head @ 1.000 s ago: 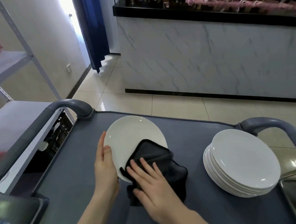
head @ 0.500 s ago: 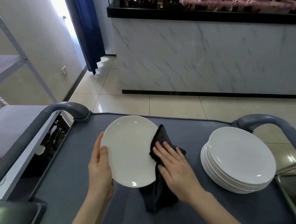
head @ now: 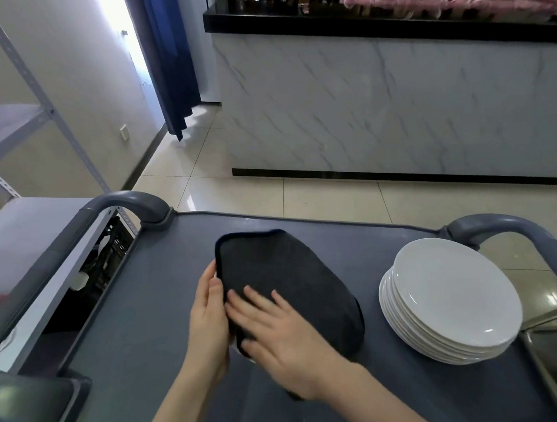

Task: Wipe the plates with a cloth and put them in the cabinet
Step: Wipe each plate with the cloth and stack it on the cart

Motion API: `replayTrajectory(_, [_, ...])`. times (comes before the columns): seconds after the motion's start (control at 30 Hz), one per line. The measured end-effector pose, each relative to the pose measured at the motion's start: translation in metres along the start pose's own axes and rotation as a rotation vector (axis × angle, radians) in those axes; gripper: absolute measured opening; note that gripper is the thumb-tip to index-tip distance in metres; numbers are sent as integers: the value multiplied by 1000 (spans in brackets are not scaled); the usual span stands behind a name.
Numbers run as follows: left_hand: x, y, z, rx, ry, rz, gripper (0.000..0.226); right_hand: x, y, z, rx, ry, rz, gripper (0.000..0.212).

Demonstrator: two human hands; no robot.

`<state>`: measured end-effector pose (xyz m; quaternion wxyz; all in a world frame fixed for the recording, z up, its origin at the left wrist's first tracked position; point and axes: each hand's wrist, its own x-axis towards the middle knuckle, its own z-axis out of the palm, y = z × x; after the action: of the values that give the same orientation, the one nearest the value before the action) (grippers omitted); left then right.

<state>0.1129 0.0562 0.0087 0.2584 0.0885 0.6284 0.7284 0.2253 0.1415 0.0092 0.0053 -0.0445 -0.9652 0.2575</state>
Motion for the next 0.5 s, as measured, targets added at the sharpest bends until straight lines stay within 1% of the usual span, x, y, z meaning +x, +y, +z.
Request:
replayTrajectory(0.07, [4,4,-6,26,45,30,33,-22,-1,10,52,-73,-30,55])
replayTrajectory(0.1, [5,7,-9,44,59,52,33,-33,3,14,35,-88,-28,56])
replayTrajectory(0.13, [6,9,-10,55,63,68,32,-42,9,16,-24,-74,-17,56])
replayTrajectory(0.2, [6,12,-11,68,33,78,30,-54,24,16,-169,43,24,55])
replayTrajectory(0.3, [4,12,-11,74,-24,68,30,-51,39,3,-187,142,157,55])
replayTrajectory(0.37, [3,14,-11,73,-56,64,30,-43,50,-7,-227,174,219,57])
replayTrajectory(0.5, [0,16,-11,101,-123,49,29,-29,73,-29,-303,172,334,63])
